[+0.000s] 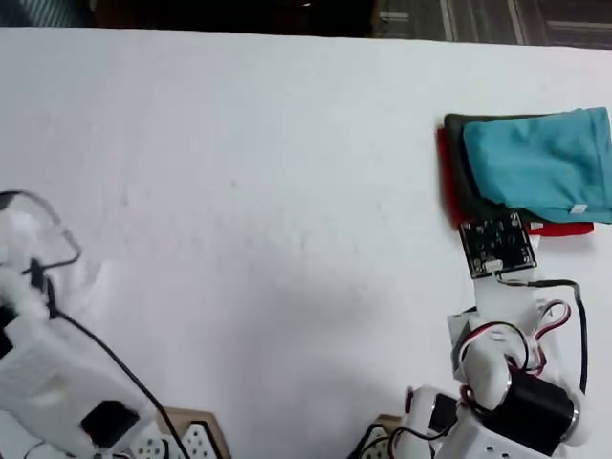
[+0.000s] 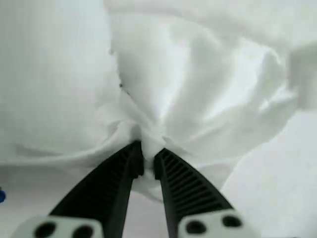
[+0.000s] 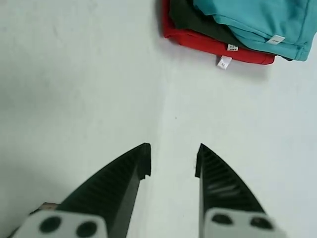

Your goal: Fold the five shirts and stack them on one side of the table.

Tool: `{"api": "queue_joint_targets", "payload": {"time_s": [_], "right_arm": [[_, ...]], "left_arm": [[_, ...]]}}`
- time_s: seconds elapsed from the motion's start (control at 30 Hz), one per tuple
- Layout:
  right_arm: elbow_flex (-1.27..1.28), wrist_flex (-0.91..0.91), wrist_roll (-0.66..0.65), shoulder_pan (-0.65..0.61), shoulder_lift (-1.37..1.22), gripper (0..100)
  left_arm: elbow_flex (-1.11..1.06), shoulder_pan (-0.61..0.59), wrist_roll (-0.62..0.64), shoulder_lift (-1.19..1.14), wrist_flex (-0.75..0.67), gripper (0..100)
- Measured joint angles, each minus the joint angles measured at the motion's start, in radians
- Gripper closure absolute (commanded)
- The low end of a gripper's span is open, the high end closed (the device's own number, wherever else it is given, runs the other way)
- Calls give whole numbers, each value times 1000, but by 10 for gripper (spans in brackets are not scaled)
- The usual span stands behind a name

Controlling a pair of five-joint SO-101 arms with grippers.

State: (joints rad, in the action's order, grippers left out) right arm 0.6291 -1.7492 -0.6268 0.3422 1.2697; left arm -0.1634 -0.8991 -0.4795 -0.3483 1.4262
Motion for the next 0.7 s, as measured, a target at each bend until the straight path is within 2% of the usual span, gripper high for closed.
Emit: {"api": "queue_joint_targets", "payload": {"time_s": [0.3,0.53,0.7], "right_arm": [[2,0,0,11,0,850],[66,26,21,9,0,850],[164,192,120,9,-2,849]], "left_arm": [[267,420,18,0,299,972],[364,773,112,31,331,972],[364,1028,120,167,338,973]]}}
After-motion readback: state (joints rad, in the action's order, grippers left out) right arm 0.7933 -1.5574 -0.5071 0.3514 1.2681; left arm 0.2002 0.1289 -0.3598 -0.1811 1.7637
